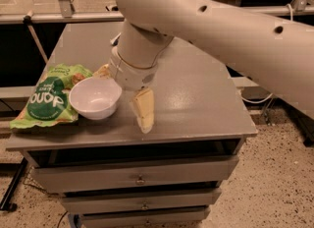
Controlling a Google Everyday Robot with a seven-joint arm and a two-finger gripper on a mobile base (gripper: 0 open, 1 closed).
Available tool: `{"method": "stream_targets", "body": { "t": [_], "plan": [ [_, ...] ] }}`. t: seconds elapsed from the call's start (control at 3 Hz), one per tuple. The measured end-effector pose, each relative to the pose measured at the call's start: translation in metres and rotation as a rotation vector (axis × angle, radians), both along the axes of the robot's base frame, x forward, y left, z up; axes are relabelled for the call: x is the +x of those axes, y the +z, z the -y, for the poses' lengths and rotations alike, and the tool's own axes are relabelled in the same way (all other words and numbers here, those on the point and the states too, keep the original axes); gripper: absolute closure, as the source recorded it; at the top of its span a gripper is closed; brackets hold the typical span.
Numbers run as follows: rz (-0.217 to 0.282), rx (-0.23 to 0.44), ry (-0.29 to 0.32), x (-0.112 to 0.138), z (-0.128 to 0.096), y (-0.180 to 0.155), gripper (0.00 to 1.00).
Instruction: Move white bowl near green rice chip bag
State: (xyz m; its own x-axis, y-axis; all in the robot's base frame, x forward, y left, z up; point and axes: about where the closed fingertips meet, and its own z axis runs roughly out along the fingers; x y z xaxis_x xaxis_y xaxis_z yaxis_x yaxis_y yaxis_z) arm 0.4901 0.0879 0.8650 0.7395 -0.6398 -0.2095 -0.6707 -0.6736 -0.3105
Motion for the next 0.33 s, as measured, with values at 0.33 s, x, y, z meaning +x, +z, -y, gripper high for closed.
{"method": "stream_targets", "body": {
  "t": [0.33],
  "plan": [
    [0.037,-0.03,-0.072,0.0093,0.036,0.0146,0.0]
  ]
}}
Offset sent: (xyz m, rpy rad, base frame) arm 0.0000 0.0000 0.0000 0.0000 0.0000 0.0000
